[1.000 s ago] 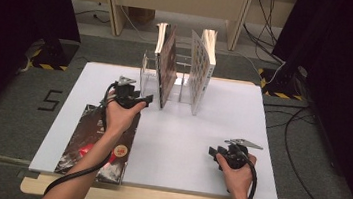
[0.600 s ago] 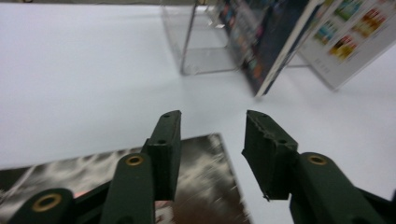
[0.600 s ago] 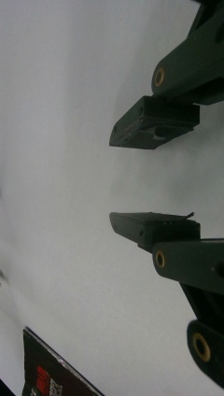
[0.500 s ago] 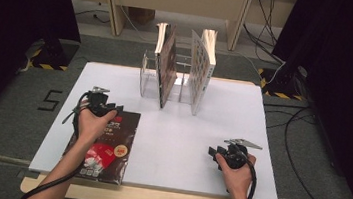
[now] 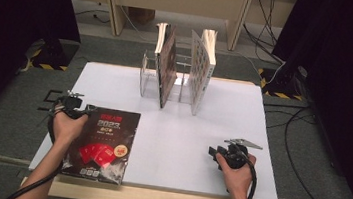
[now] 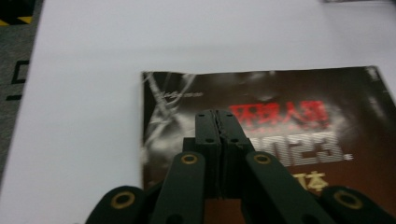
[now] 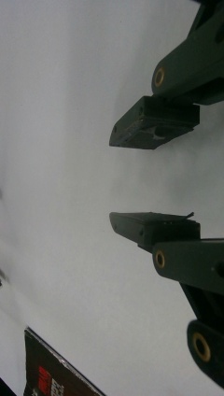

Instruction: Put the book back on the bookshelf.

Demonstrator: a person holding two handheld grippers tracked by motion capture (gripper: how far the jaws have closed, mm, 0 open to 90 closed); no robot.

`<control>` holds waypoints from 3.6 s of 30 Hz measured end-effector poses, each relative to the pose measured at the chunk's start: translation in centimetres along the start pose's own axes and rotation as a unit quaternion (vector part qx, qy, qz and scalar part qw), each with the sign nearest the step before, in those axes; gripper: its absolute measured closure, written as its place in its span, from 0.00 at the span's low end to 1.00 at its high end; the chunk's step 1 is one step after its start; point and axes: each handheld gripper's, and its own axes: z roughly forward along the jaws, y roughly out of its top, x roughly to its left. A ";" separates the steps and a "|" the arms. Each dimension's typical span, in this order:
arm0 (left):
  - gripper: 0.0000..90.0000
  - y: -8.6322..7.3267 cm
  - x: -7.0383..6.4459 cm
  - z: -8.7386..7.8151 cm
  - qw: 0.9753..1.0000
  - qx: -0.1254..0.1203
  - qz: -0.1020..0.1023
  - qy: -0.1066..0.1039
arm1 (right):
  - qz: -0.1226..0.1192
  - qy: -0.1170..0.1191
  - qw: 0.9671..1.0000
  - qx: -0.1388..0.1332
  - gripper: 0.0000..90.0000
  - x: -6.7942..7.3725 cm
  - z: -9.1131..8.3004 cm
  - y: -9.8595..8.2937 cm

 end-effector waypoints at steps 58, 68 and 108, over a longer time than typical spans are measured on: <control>0.99 -3.8 2.0 -0.5 0.994 0.102 -0.040 -0.029 | -0.003 -0.001 1.000 0.000 0.63 0.2 0.1 0.1; 0.99 -4.0 -0.6 -0.4 0.992 0.106 -0.040 -0.048 | -0.003 0.000 1.000 0.002 0.63 0.4 0.3 0.2; 0.99 -4.7 -10.4 0.1 0.984 0.131 0.017 -0.122 | -0.018 0.018 0.999 0.047 0.63 4.0 4.5 3.1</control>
